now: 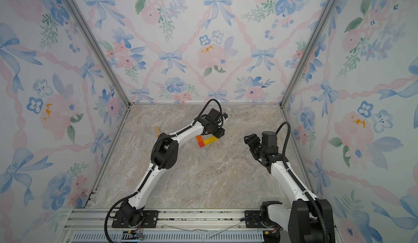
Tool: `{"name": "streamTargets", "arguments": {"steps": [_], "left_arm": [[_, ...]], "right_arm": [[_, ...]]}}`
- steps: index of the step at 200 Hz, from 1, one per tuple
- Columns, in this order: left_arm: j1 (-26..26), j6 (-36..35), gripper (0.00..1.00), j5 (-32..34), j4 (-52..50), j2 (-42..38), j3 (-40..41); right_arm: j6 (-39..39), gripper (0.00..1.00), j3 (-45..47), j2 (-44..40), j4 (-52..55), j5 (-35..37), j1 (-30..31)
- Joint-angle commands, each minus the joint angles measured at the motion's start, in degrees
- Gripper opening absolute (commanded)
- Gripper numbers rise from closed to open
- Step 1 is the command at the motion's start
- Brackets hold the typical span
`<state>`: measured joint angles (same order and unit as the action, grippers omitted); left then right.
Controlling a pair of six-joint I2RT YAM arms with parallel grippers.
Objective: Assemble the letter v with building blocks
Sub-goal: Assemble the building block at the center of the board.
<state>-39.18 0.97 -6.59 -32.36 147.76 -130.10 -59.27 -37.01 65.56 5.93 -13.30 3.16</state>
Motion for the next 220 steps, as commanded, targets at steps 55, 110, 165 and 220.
{"name": "streamTargets", "arguments": {"steps": [55, 110, 165, 220], "left_arm": [[-1.0, -1.7, 0.34, 0.3, -0.9, 0.2, 2.0], [-1.4, -3.7, 0.27, 1.1, -0.9, 0.1, 2.2], [-1.4, -6.5, 0.19, -0.7, -1.0, -0.8, 2.6], [-1.4, -10.2, 0.18, -3.3, -1.1, -1.7, 3.4]], "right_arm": [[1.0, 0.82, 1.2, -1.3, 0.7, -0.6, -0.9], [1.1, 0.82, 1.2, -1.5, 0.7, -0.7, -1.0], [0.7, 0.82, 1.9, -1.4, 0.2, -0.8, -1.0], [0.6, 0.82, 2.3, -1.0, -0.2, -1.3, -1.0]]}}
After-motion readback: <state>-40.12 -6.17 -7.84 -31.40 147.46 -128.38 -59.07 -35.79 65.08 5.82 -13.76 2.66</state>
